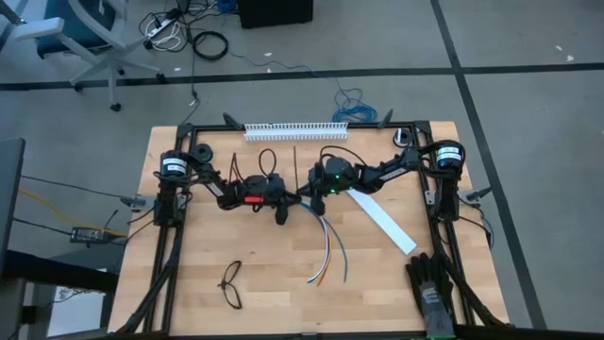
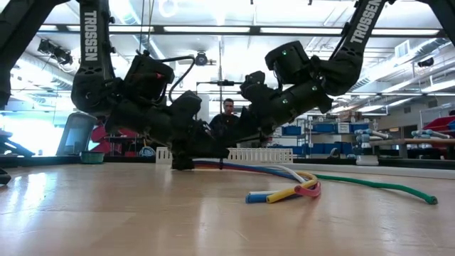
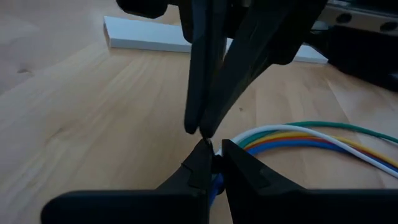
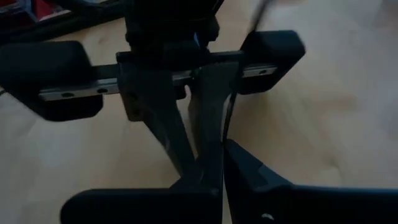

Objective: Ziptie cables
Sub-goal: Wrap the zip tie around the cable wires

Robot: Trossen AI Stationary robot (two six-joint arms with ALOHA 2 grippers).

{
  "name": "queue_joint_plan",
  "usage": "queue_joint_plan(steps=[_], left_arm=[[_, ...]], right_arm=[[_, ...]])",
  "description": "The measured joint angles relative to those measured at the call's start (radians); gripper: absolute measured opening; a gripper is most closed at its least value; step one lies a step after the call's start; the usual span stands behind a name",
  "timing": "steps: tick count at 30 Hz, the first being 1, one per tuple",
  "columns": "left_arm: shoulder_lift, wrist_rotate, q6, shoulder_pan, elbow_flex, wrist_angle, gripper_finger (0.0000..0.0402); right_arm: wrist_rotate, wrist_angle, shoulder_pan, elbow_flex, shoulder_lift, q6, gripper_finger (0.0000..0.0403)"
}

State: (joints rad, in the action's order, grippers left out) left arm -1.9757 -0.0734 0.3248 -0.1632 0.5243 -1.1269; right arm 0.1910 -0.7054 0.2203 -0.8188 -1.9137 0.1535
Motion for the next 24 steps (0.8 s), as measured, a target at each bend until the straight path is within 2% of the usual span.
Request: queue_joint_plan(steps=[14, 21, 24], left_arm=[[0.007, 0.046, 0.020, 0.000, 0.006, 0.089, 0.0035], [0.004, 0.026, 0.020, 0.001, 0.002, 0.064, 0.0035], [0.004, 0.010, 0.019, 0.001, 0.002, 0.072, 0.0035]], right_arm=[[-0.120, -0.136, 0.007, 0.002, -0.003, -0.024, 0.0000], [-0.097, -0.134, 0.021, 0.001, -0.003, 0.002, 0.0000], [-0.127, -0.128, 0.021, 0.001, -0.003, -0.003, 0.0000]])
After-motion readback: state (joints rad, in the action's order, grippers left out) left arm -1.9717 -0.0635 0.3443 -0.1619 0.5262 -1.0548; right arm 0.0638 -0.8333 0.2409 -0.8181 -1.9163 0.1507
